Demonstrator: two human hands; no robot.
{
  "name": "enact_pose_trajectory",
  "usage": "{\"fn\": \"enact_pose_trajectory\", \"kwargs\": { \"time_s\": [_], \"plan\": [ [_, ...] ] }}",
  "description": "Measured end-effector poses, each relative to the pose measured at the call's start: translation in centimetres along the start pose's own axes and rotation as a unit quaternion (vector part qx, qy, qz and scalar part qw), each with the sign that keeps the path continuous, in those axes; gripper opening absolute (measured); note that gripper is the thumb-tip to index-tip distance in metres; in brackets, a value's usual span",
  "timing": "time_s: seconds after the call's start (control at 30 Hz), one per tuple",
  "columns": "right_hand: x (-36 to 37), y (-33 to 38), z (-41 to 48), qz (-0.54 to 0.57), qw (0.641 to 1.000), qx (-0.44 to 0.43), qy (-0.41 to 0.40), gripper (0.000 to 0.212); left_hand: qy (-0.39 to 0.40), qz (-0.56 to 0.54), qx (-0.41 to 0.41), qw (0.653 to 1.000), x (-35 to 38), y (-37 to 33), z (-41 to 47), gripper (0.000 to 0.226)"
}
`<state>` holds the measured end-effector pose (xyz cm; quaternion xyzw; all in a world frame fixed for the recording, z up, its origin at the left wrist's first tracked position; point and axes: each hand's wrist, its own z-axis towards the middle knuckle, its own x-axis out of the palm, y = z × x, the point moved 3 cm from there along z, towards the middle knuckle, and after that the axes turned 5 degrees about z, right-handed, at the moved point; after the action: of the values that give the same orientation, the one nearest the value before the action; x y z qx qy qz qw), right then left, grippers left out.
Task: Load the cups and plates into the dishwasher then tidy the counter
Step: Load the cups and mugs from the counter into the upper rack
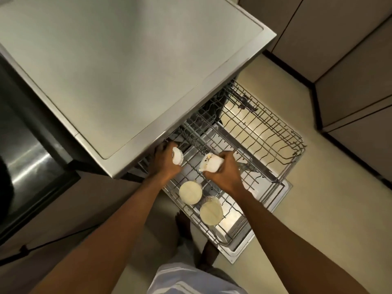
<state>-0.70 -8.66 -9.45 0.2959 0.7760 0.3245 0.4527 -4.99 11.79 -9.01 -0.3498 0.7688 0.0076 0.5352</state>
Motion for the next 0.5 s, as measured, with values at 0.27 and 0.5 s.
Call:
{"fn": "enact_pose_trajectory", "kwargs": {
  "time_s": [0.27, 0.5],
  "plan": [
    [7.1, 0.9, 2.9, -0.171, 0.977, -0.088, 0.092, 0.084, 0.022, 0.115, 0.035, 0.992, 1.1, 1.9, 3.8, 0.065],
    [11.9, -0.2, 4.6, -0.286, 0.945, -0.115, 0.108, 0.087, 0.040, 0.196, 0.037, 0.979, 3.0, 3.5, 6.1, 0.064]
  ]
}}
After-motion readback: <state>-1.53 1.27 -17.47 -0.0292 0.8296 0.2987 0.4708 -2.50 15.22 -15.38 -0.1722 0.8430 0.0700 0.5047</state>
